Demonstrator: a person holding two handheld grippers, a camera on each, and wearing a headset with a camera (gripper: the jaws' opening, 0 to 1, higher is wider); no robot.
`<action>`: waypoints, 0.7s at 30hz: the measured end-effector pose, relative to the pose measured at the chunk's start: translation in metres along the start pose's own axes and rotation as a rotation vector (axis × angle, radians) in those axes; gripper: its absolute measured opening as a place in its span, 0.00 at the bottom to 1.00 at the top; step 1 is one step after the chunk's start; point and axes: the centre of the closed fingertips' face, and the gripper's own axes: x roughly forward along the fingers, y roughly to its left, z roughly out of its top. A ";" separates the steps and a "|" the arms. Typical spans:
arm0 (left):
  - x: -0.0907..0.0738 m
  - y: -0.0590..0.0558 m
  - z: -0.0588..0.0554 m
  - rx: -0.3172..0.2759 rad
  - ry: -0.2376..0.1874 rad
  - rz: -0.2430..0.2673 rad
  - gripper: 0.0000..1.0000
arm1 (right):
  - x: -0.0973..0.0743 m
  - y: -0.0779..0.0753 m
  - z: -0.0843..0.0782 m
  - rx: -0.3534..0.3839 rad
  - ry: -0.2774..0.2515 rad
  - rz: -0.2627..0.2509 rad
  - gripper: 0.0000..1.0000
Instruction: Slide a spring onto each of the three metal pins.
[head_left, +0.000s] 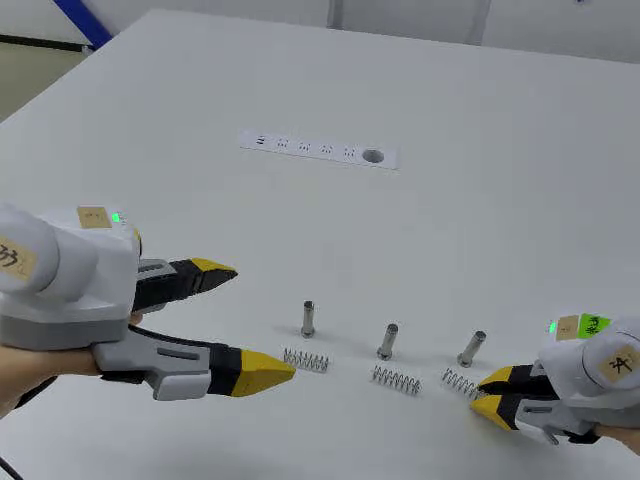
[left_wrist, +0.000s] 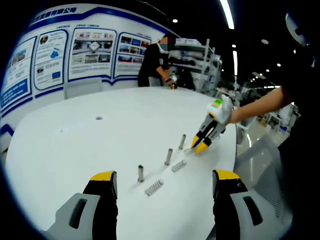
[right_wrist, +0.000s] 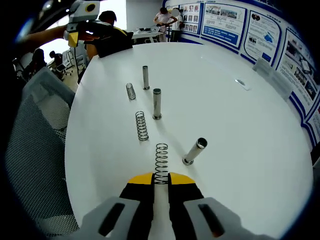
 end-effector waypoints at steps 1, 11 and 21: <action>0.000 0.000 0.000 0.000 0.000 -0.001 0.79 | -0.003 0.000 0.002 -0.006 -0.002 0.000 0.11; 0.009 -0.016 0.009 0.046 0.009 -0.061 0.77 | -0.037 0.010 0.046 -0.118 -0.060 -0.001 0.11; 0.031 -0.044 0.032 0.096 -0.024 -0.147 0.72 | -0.059 0.034 0.089 -0.269 -0.088 0.025 0.11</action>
